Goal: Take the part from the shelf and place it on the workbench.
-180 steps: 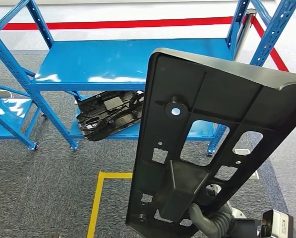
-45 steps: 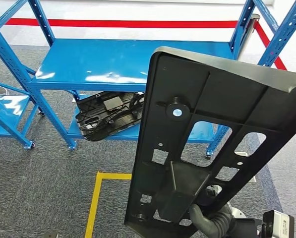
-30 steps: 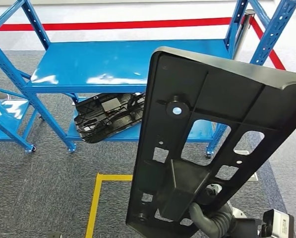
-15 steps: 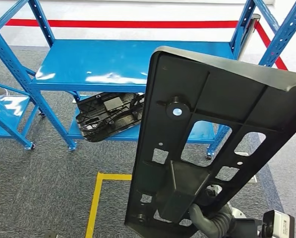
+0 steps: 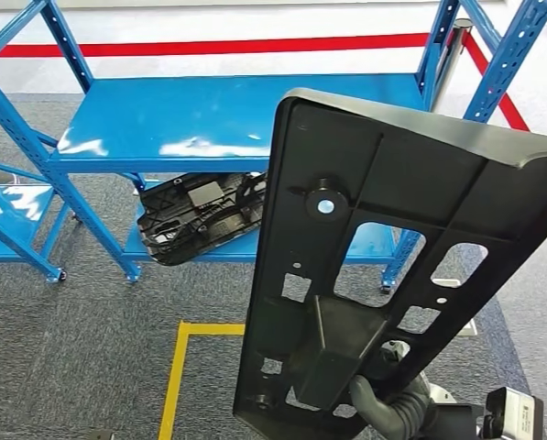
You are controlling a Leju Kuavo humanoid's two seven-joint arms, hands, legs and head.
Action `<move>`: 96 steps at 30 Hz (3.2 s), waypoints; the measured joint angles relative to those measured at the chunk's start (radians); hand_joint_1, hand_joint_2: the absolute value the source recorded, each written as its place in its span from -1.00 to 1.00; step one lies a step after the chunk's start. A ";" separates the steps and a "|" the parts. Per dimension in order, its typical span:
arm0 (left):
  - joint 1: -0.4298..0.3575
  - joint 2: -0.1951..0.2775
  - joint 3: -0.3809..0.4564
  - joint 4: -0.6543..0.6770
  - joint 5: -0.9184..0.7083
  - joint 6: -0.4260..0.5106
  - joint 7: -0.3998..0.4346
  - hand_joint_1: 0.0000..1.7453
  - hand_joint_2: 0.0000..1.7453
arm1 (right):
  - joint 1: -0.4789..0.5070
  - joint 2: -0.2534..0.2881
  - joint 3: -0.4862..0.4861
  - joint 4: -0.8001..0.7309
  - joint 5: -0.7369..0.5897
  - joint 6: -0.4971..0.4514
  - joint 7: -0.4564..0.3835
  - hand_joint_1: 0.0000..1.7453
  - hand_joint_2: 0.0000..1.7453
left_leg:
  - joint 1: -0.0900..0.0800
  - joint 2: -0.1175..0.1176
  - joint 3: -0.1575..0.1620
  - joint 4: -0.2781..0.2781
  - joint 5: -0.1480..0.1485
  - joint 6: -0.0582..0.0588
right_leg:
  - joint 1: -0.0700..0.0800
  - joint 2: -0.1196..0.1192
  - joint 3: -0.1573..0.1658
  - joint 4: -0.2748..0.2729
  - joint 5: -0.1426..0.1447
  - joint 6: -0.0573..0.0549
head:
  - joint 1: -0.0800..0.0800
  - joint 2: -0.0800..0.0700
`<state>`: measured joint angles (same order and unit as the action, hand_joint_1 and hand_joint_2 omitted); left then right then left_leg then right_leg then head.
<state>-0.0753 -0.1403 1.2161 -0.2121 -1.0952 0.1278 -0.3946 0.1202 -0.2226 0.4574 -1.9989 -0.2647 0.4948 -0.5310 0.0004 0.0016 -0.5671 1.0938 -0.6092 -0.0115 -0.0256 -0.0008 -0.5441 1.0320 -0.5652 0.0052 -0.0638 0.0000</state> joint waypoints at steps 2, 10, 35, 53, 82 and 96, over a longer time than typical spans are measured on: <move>0.001 0.000 0.000 0.000 0.000 0.000 0.000 -1.00 1.00 | 0.001 0.000 0.000 0.000 0.000 0.000 0.000 1.00 1.00 | 0.004 0.000 -0.060 0.133 -0.063 -0.010 | 0.000 -0.003 -0.001 0.000 -0.001 -0.004 | 0.000 0.000; 0.003 0.000 0.000 0.000 0.000 0.000 0.000 -1.00 1.00 | -0.001 0.000 0.000 0.000 0.000 0.000 0.000 1.00 1.00 | -0.005 -0.004 0.016 -0.052 0.068 0.014 | 0.001 0.001 0.006 0.000 -0.006 0.006 | 0.000 0.000; 0.003 -0.001 0.000 0.000 0.000 -0.001 0.000 -1.00 1.00 | 0.001 0.000 0.000 0.000 0.000 0.000 0.000 1.00 1.00 | 0.006 0.000 -0.095 0.208 -0.067 -0.012 | 0.001 -0.004 0.002 -0.002 0.000 -0.005 | 0.000 0.000; 0.001 -0.001 0.000 0.000 0.000 0.000 0.000 -1.00 1.00 | 0.001 -0.001 0.000 -0.001 0.000 0.000 0.000 1.00 1.00 | 0.000 0.002 0.037 -0.085 0.059 0.034 | 0.001 -0.001 -0.052 0.123 -0.028 0.039 | 0.001 0.000; 0.002 -0.001 0.000 0.000 0.000 0.000 0.000 -1.00 1.00 | 0.002 -0.001 0.000 -0.001 0.000 0.000 0.000 1.00 1.00 | -0.001 0.005 0.032 -0.087 0.066 0.040 | 0.005 0.001 -0.097 0.226 -0.085 0.037 | 0.001 0.000; 0.003 -0.002 0.000 0.000 0.000 0.000 0.000 -1.00 1.00 | 0.002 0.000 0.000 0.000 0.000 0.000 0.000 1.00 1.00 | 0.003 0.002 -0.101 0.215 -0.068 -0.009 | 0.001 -0.003 0.001 0.001 -0.001 -0.004 | 0.000 0.000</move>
<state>-0.0723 -0.1418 1.2161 -0.2121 -1.0952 0.1274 -0.3944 0.1218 -0.2224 0.4574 -1.9985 -0.2647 0.4948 -0.5310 0.0032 0.0037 -0.6685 1.3090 -0.6773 -0.0201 -0.0244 -0.0037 -0.5433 1.0330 -0.5667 0.0009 -0.0641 0.0000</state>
